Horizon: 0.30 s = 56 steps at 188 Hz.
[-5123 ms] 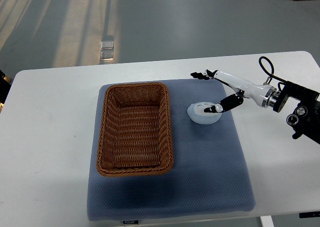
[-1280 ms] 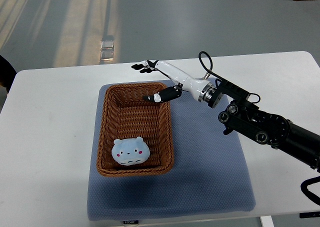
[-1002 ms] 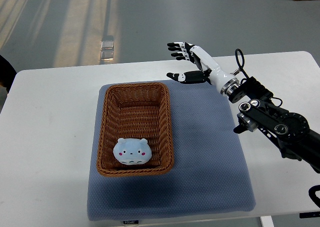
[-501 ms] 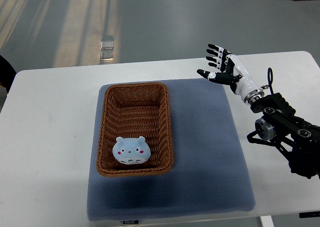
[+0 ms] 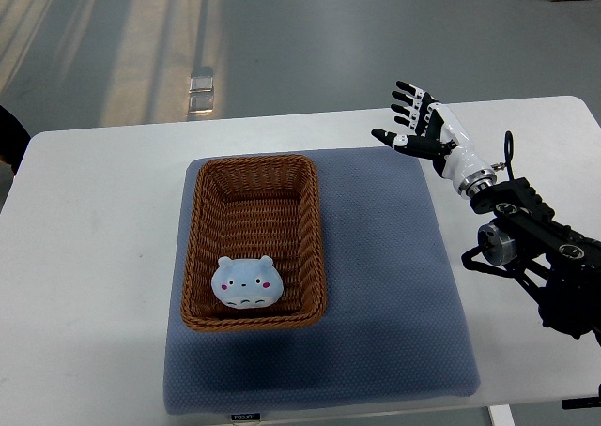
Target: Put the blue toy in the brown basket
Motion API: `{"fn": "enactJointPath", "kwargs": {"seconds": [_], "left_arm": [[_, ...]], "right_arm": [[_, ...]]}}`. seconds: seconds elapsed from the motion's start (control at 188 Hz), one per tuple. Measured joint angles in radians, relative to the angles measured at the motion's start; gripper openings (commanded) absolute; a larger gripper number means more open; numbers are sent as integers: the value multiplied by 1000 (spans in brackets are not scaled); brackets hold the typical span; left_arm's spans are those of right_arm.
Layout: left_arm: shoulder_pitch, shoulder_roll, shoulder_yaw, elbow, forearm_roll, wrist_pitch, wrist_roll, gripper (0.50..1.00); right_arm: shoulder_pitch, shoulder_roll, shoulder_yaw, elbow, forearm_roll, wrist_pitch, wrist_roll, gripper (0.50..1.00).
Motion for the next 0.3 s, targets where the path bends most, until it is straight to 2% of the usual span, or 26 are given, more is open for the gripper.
{"fn": "enactJointPath", "kwargs": {"seconds": [0.299], "left_arm": [[0, 0, 0, -3, 0, 0, 0, 1000]], "right_arm": [[-8, 7, -1, 0, 1, 0, 2, 903]]}}
